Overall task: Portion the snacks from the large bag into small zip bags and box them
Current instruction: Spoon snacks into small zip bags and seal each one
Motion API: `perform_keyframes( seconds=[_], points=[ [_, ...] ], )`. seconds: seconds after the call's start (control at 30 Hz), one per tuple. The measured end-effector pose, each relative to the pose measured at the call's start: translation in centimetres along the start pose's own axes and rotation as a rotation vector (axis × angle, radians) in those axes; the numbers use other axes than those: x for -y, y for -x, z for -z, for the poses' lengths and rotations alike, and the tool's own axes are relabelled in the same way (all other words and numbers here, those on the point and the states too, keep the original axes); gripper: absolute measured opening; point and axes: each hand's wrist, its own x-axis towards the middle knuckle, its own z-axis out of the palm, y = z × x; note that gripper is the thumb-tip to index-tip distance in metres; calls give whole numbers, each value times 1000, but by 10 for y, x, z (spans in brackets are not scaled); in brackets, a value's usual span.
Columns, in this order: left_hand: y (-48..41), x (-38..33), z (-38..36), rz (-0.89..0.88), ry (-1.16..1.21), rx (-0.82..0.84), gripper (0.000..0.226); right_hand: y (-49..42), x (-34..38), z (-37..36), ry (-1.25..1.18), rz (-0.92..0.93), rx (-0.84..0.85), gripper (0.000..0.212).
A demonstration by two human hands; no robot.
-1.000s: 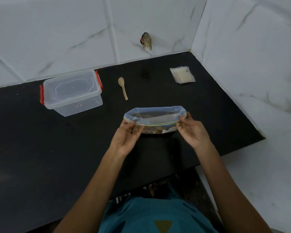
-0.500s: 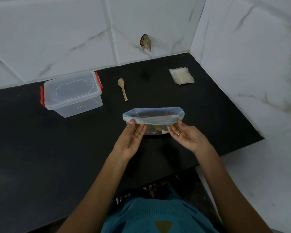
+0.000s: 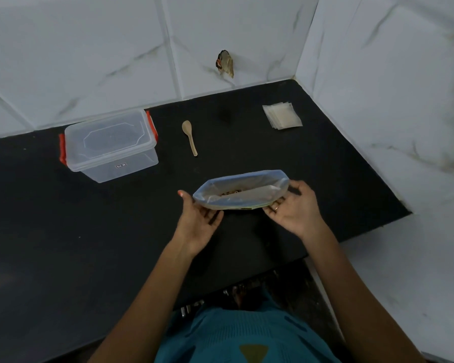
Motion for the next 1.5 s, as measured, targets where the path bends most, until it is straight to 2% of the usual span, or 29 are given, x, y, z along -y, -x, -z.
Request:
perform_keyframes(
  seconds=[0.07,0.13,0.2,0.3,0.37,0.43,0.57,0.67,0.73,0.87,0.97,1.03,1.17,1.3,1.43,1.5],
  points=[
    [4,-8,1,21,-176,-28,45,0,2,0,249,24,14,37],
    [7,-16,1,2,-468,-95,35,0,1,-2,613,63,-39,39],
    [7,-23,2,-72,-779,-179,33,-2,0,-3,960,111,-208,43],
    [6,-27,7,-312,-1106,-252,35,-5,1,2,1418,242,-419,60],
    [6,-27,5,-467,-1244,-300,38,-3,4,0,1445,392,-425,54],
    [6,-26,0,-578,-1302,-346,31,-1,7,-5,1407,523,-376,44],
    [7,-26,-12,-692,-1457,-396,16,4,6,-13,1487,712,-438,34],
    [11,-29,-22,-760,-1619,-432,15,10,6,-16,1606,830,-527,21],
    [12,-31,-26,-781,-1677,-422,17,9,8,-16,1593,866,-504,16],
    [7,-45,-24,-816,-1657,-395,9,5,20,-13,1599,925,-300,7],
    [5,-51,-22,-815,-1689,-378,5,6,31,-10,1779,1028,-8,10],
    [5,-50,-21,-835,-1744,-351,4,7,34,-9,1958,1062,79,9],
    [7,-48,-17,-831,-1917,-254,26,5,29,-9,2168,1023,30,26],
    [7,-49,-16,-816,-2031,-196,32,2,24,-13,2157,980,-65,31],
    [4,-46,-20,-757,-1862,-272,36,0,16,-22,1937,904,-220,27],
    [5,-40,-26,-728,-1813,-313,37,0,10,-28,1923,883,-270,31]
  ],
)
